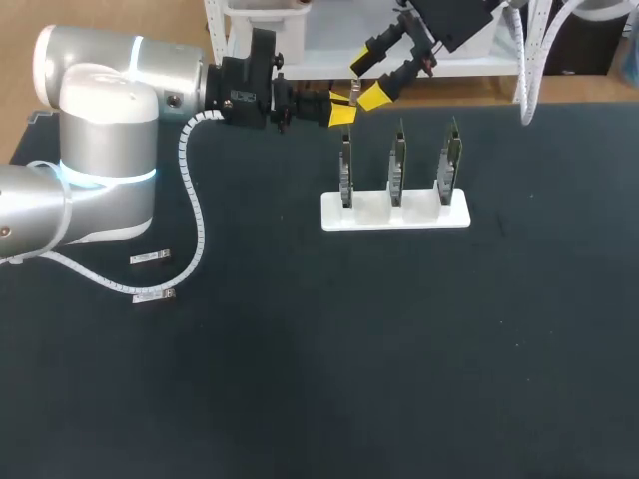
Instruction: Pick up the optical module with the left hand, and insert it into the network port with the right hand.
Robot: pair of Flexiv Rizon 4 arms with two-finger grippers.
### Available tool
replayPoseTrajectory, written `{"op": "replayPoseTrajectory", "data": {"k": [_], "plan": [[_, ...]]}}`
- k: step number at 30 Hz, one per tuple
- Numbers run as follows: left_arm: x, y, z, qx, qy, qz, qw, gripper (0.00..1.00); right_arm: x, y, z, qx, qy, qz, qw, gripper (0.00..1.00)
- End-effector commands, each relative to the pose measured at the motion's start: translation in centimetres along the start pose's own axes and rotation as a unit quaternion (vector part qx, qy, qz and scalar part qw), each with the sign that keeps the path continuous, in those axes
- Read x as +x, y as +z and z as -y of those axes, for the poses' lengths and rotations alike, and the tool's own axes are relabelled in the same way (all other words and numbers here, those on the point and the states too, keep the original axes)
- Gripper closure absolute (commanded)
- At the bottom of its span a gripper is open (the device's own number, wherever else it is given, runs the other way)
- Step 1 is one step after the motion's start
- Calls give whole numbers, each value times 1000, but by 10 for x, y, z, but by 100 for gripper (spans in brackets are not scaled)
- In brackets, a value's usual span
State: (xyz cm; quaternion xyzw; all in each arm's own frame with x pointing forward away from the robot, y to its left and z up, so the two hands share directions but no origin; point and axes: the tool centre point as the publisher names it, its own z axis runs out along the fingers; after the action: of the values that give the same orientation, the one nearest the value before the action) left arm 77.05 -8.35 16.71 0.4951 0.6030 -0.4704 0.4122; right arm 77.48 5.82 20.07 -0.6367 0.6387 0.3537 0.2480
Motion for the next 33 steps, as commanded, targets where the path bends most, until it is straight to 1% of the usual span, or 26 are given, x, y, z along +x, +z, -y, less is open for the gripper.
{"op": "replayPoseTrajectory", "data": {"k": [1, 20, 21, 22, 23, 33], "plan": [[0, 1, -1, 0, 0, -1, 1000, 100, 2, 1, -3, 1, -2, 5, 1000, 0], [0, 1, -1, 0, 0, -1, 1000, 100, -1, 6, 2, -7, -6, 2, 1000, 0], [0, 1, -1, 0, 0, -1, 1000, 100, -2, 7, 2, -8, -8, 1, 1000, 23], [0, 1, -1, 0, 0, -1, 1000, 100, -2, 7, 2, -10, -11, 0, 1000, 59], [0, 1, -1, 0, 0, -1, 1000, 100, -2, 7, 2, -11, -16, 3, 1000, 100], [0, 1, -1, 0, 0, -1, 1000, 100, -2, 8, 2, -10, -12, -3, 1000, 100]]}}
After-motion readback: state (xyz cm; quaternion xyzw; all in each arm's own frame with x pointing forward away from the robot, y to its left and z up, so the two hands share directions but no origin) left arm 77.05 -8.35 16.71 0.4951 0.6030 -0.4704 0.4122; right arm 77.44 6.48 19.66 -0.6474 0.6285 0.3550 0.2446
